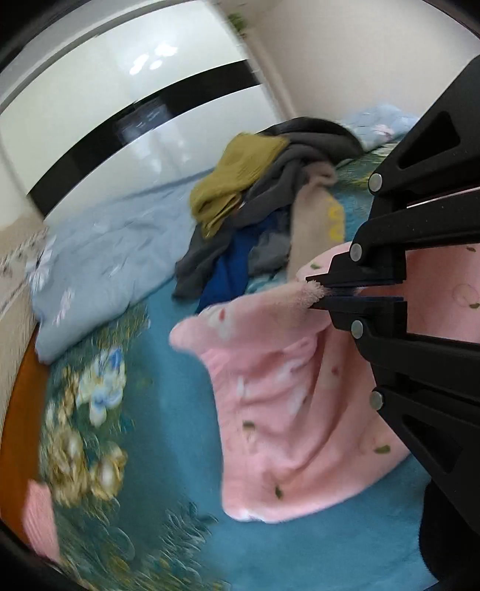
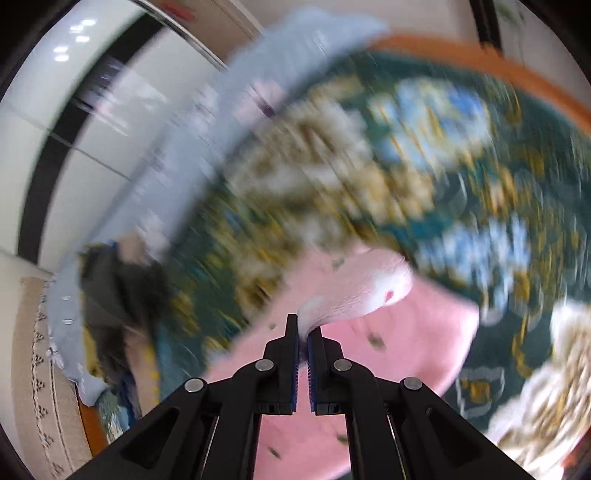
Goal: Fold clothes
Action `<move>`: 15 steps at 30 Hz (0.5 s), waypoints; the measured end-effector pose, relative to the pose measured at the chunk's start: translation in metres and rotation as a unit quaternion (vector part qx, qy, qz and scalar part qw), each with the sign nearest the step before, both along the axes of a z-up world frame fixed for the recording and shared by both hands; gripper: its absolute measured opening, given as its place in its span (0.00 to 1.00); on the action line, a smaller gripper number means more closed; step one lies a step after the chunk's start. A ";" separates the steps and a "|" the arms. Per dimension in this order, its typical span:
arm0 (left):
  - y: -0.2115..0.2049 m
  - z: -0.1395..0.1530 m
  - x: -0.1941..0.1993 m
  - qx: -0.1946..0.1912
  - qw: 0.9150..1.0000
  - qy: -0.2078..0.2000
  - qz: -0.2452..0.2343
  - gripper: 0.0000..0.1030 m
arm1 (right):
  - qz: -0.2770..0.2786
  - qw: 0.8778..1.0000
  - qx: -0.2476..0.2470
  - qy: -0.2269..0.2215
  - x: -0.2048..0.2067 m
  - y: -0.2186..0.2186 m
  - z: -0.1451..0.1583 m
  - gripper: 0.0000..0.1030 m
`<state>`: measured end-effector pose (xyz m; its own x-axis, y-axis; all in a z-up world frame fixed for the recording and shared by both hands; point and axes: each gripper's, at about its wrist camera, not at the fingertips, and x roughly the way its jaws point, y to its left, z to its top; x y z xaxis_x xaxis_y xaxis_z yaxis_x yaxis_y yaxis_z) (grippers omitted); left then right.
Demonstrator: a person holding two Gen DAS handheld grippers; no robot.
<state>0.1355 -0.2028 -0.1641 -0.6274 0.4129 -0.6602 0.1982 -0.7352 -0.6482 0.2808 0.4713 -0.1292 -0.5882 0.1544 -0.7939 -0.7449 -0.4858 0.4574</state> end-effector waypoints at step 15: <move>0.005 -0.040 -0.008 -0.036 0.981 -0.190 -0.003 0.03 | -0.035 0.982 -0.081 -0.167 0.053 -0.002 -0.107 0.04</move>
<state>0.1272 -0.1979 -0.2043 -0.3282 0.3587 -0.8738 0.4110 -0.7787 -0.4740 0.3338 0.4694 -0.2360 -0.2833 0.0408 -0.9582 -0.8953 -0.3693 0.2489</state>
